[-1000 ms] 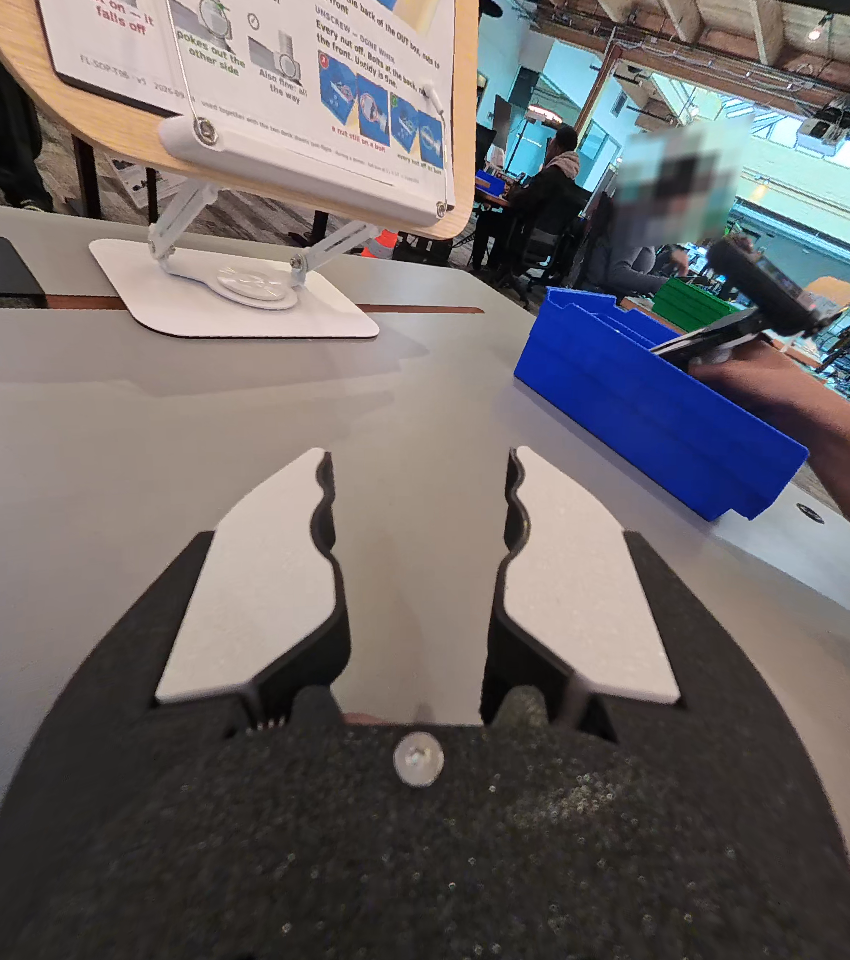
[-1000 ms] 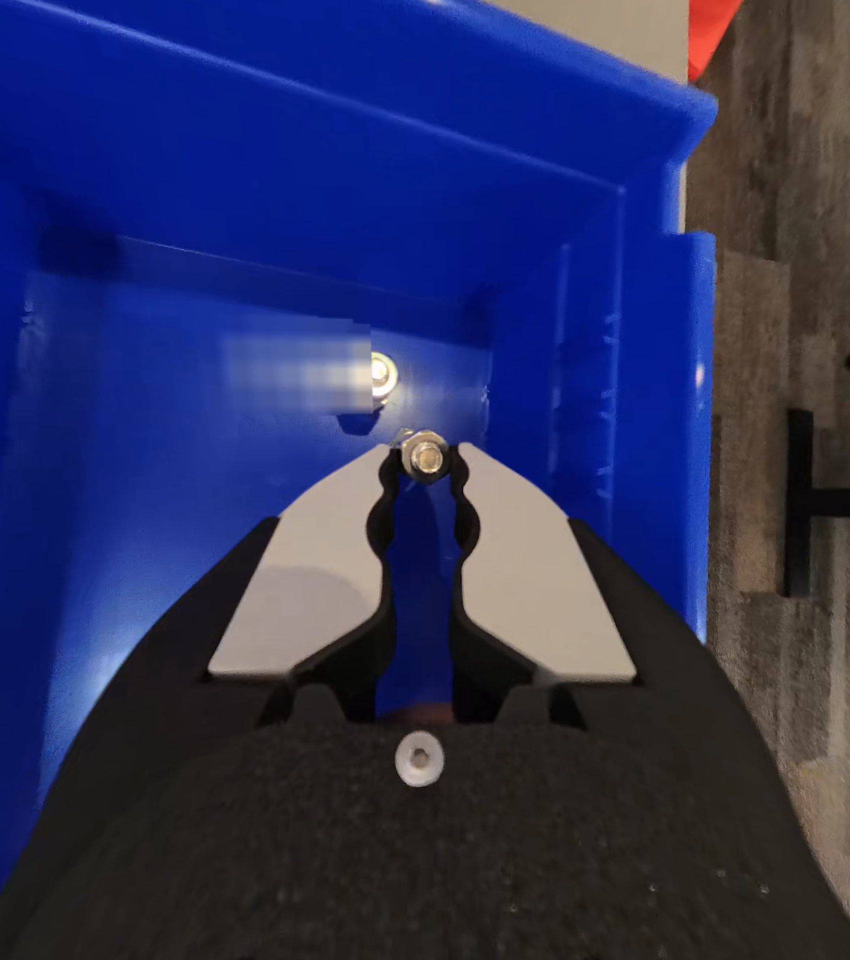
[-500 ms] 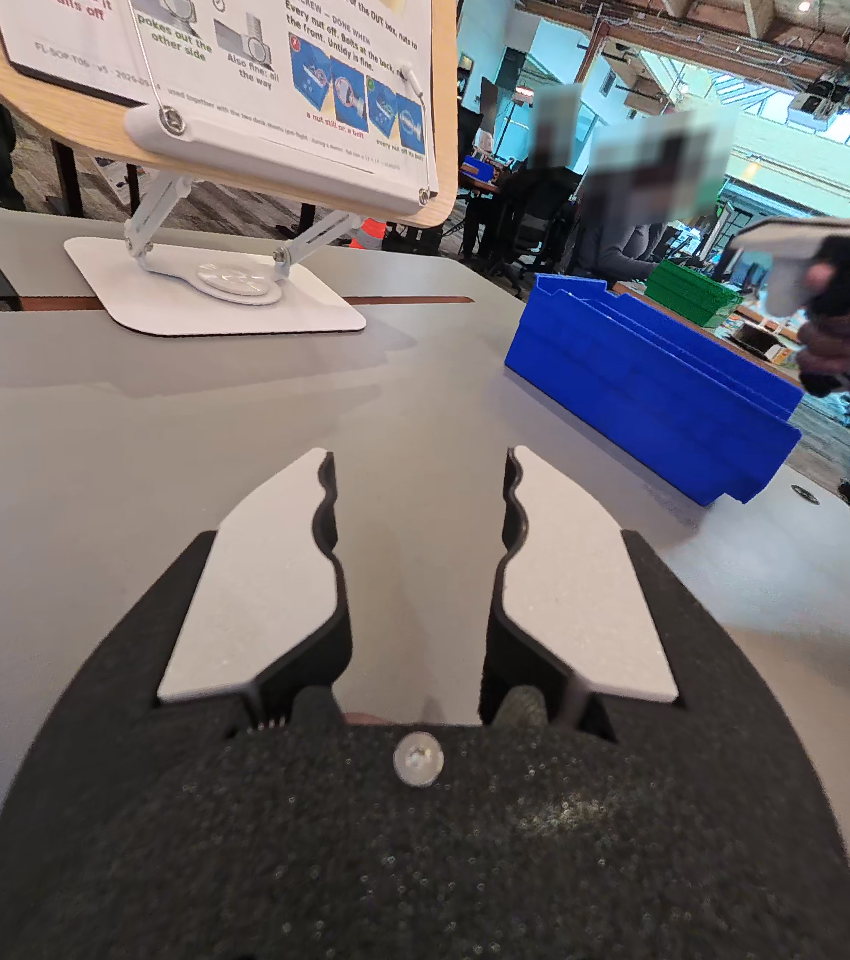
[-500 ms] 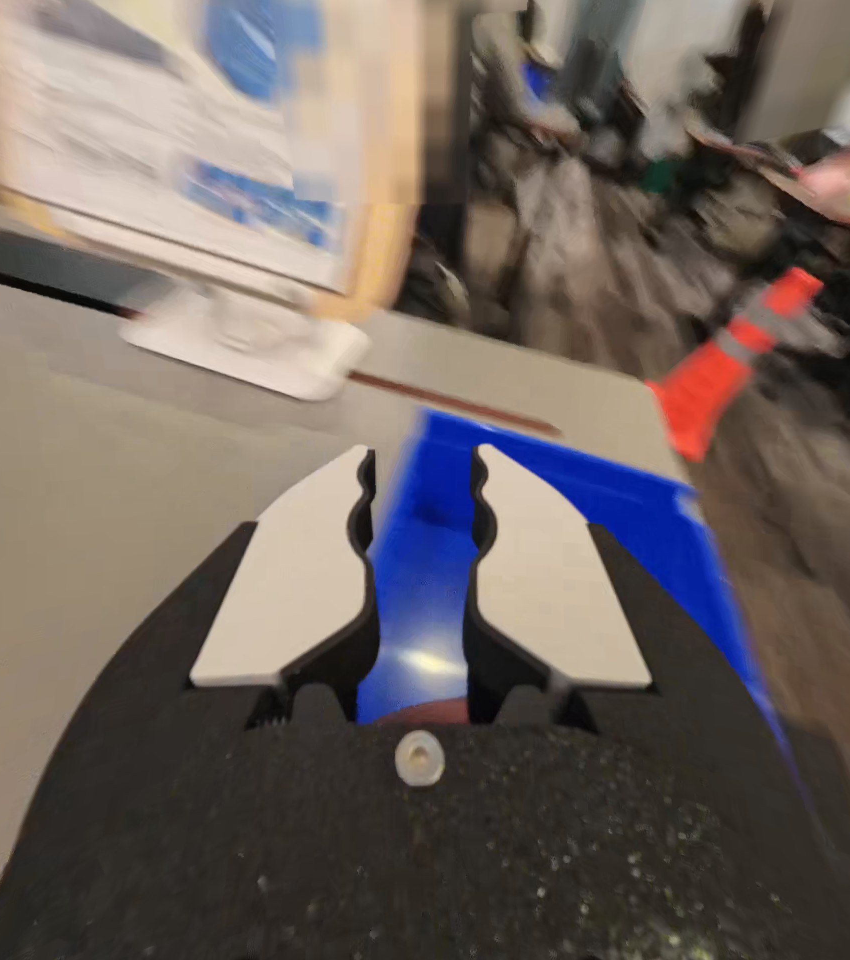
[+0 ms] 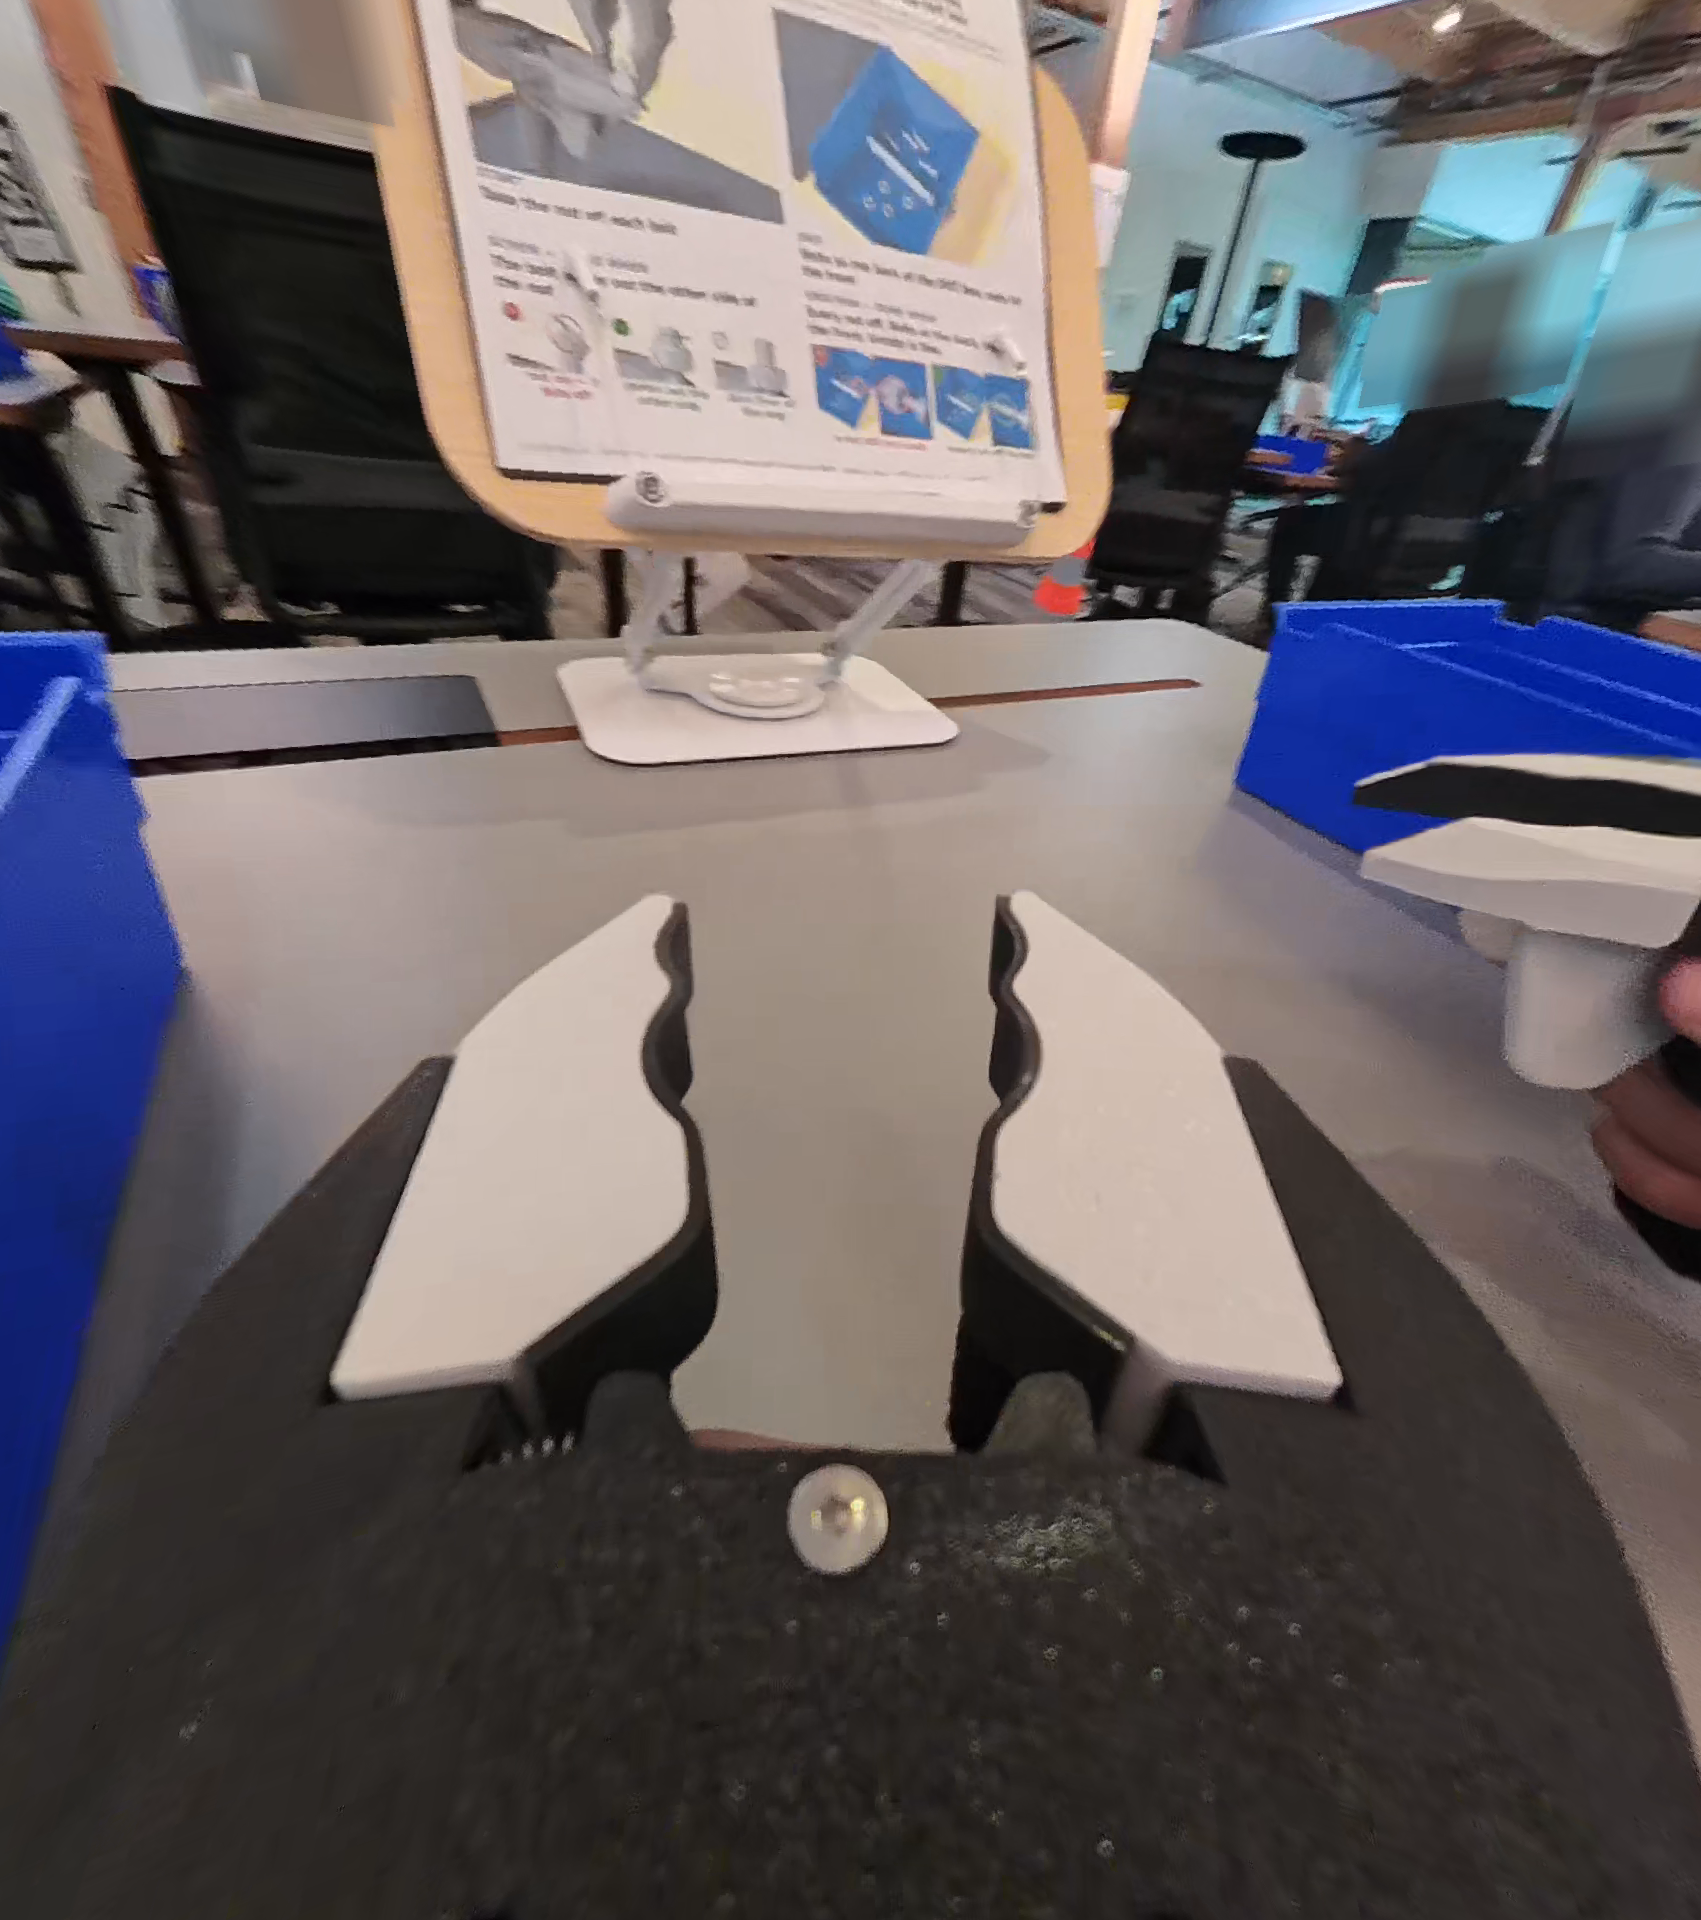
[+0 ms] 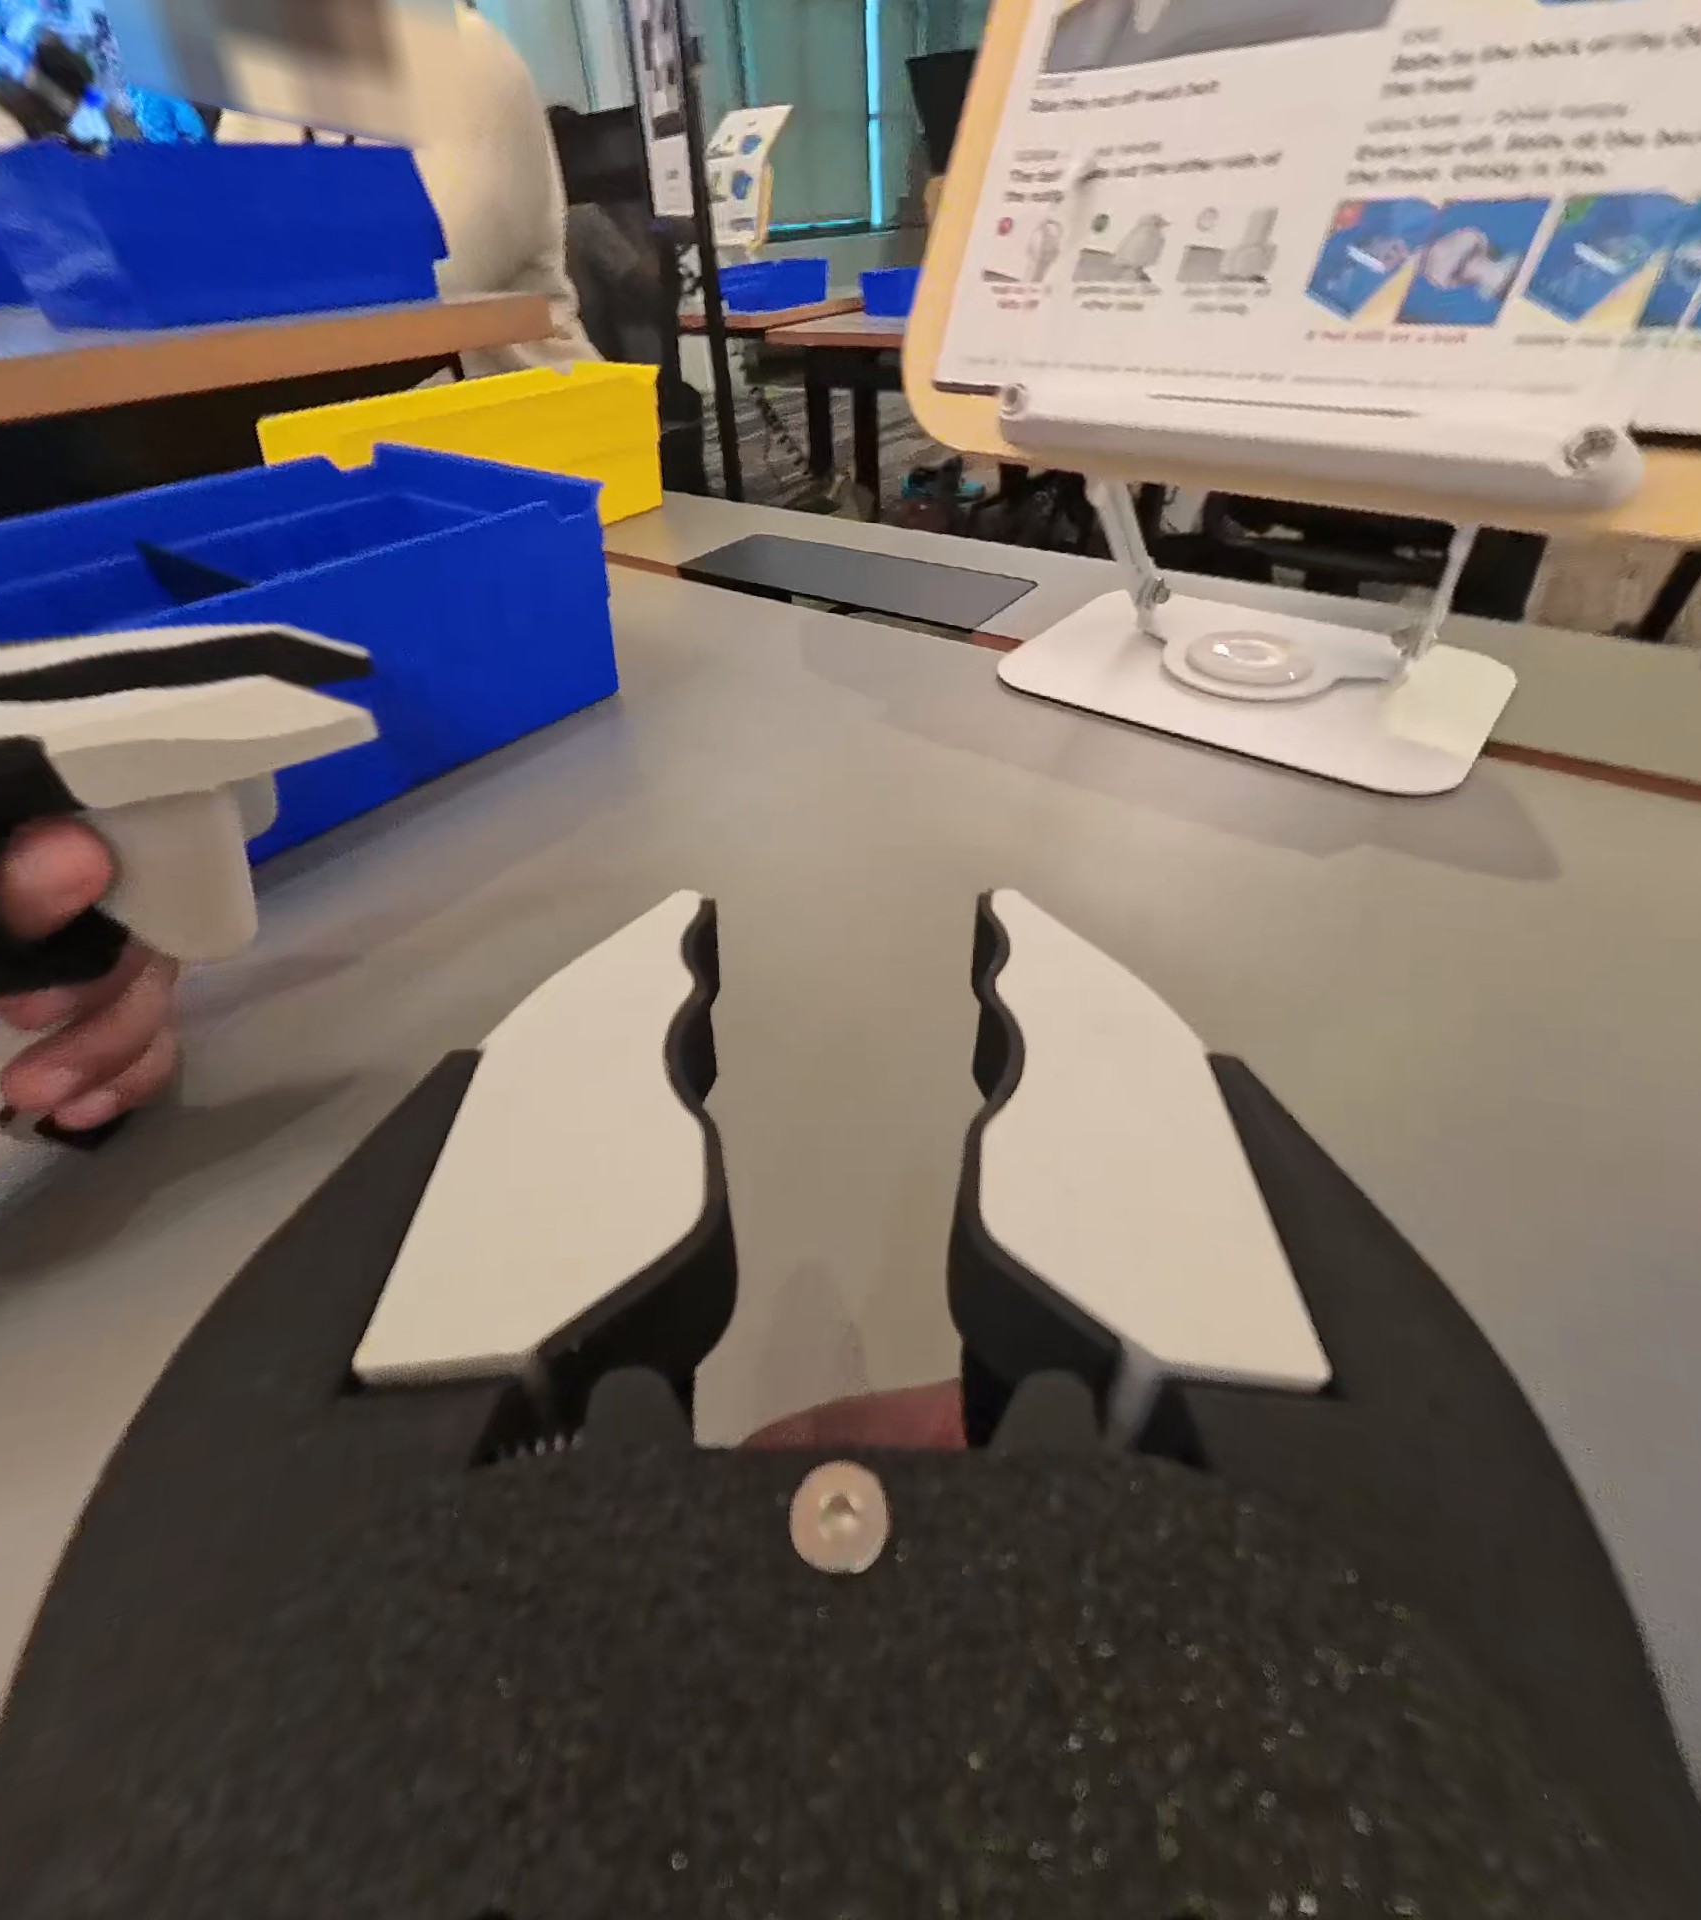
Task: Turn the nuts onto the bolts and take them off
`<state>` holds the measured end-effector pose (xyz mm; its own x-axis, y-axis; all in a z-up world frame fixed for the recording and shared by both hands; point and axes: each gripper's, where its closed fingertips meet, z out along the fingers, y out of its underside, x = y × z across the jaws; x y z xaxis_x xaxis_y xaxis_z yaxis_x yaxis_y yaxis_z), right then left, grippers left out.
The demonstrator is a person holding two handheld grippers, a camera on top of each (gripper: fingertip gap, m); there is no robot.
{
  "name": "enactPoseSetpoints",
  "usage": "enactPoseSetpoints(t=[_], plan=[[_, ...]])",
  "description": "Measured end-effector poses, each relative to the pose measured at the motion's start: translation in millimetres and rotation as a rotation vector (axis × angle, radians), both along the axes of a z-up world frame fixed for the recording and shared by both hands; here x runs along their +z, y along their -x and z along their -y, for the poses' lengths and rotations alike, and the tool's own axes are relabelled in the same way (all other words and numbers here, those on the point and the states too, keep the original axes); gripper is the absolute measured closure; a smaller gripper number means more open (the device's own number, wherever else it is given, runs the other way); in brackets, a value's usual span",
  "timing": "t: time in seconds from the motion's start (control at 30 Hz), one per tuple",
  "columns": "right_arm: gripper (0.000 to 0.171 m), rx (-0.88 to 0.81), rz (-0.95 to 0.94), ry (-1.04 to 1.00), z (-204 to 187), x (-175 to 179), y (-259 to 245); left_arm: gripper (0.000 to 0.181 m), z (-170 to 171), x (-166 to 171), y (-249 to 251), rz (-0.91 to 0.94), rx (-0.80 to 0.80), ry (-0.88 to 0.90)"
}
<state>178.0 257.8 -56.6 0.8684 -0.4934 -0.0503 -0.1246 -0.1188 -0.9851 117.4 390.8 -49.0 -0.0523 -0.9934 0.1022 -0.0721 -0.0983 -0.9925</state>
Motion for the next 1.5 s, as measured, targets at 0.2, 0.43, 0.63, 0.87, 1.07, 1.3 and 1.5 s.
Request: enactPoseSetpoints(t=[0.2, 0.43, 0.63, 0.87, 1.07, 1.3, 1.5], plan=[[0.126, -0.052, 0.034, -0.026, 17.2, 1.5, -8.9, 0.131, 5.1, -5.3, 7.6, -0.014, 0.049, 0.094], [0.128, -0.014, 0.068, 0.024, 10.7, -4.8, 5.3, 0.132, 8.2, -0.4, 11.4, 0.027, 0.067, 0.043], [0.129, -0.027, 0.178, 0.106, 5.0, -6.9, 8.8, 0.131, 5.7, -2.0, 10.4, 0.017, 0.046, 0.093], [0.131, -0.018, 0.183, 0.114, 0.6, -7.4, 8.9, 0.131, 7.2, -4.6, 8.3, -0.007, -0.004, 0.146], [0.132, -0.017, 0.141, 0.084, 3.5, -6.2, 5.6, 0.135, -21.6, 52.5, 58.2, -0.128, -0.066, 0.021], [0.133, 0.024, 0.064, 0.023, 2.2, -3.6, 9.7, 0.136, -199.8, -21.1, 106.6, -0.821, 0.105, -0.183], [0.134, 0.021, 0.057, 0.021, 5.7, -4.5, 8.3, 0.147, -226.0, -81.9, 99.4, -1.082, 0.118, -0.083]])
